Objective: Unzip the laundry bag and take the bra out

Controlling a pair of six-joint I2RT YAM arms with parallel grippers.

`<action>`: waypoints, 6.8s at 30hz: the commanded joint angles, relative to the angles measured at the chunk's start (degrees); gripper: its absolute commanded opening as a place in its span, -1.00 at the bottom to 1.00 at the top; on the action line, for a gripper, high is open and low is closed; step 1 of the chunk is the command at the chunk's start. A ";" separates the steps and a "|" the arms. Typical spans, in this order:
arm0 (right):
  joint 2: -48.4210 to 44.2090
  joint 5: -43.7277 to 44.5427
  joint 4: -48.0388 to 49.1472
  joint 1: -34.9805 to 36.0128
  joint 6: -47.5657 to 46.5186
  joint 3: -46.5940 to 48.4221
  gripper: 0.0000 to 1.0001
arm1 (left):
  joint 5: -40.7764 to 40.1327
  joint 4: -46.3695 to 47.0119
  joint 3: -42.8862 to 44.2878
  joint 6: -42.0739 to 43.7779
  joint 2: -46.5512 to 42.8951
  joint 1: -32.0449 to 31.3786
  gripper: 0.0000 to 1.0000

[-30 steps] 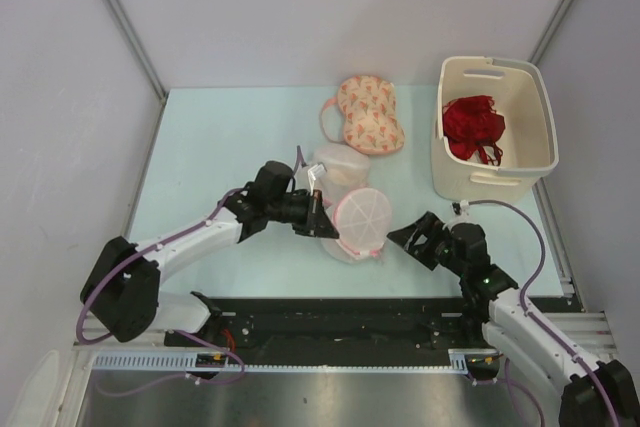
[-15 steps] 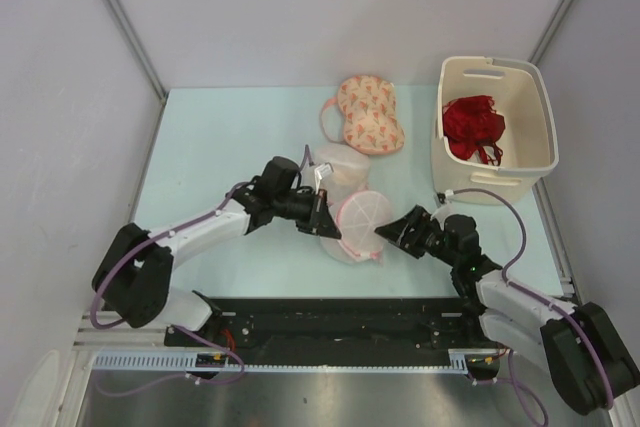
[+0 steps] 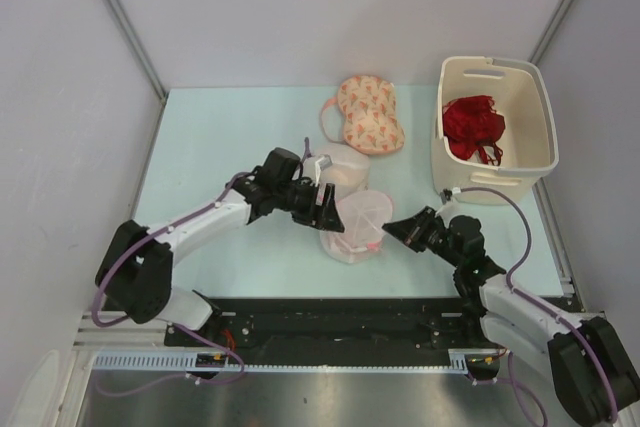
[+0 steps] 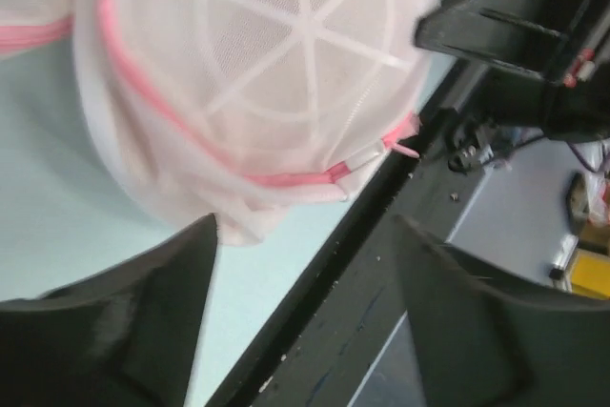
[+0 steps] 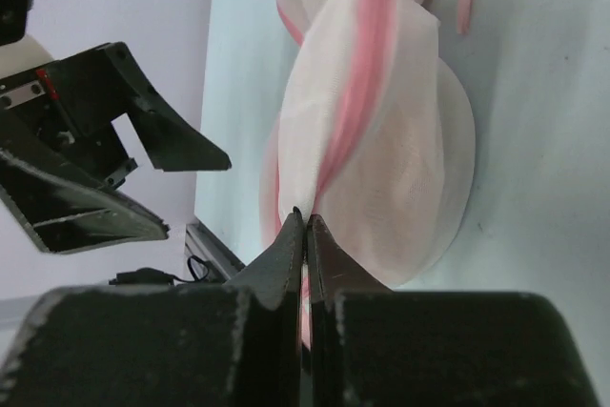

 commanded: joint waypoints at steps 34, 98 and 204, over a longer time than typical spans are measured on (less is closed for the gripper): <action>-5.54 19.97 -20.58 8.71 8.88 5.15 -1.00 | -19.36 19.80 -12.69 -40.89 -3.79 -7.52 0.26; 11.95 32.89 -45.27 33.67 4.13 29.67 -0.99 | -30.08 10.75 -7.24 -36.05 -7.31 -9.45 -0.99; -10.29 27.70 -49.06 21.79 -3.53 21.23 -1.00 | -18.03 -10.95 15.95 -11.80 -0.88 -5.94 0.85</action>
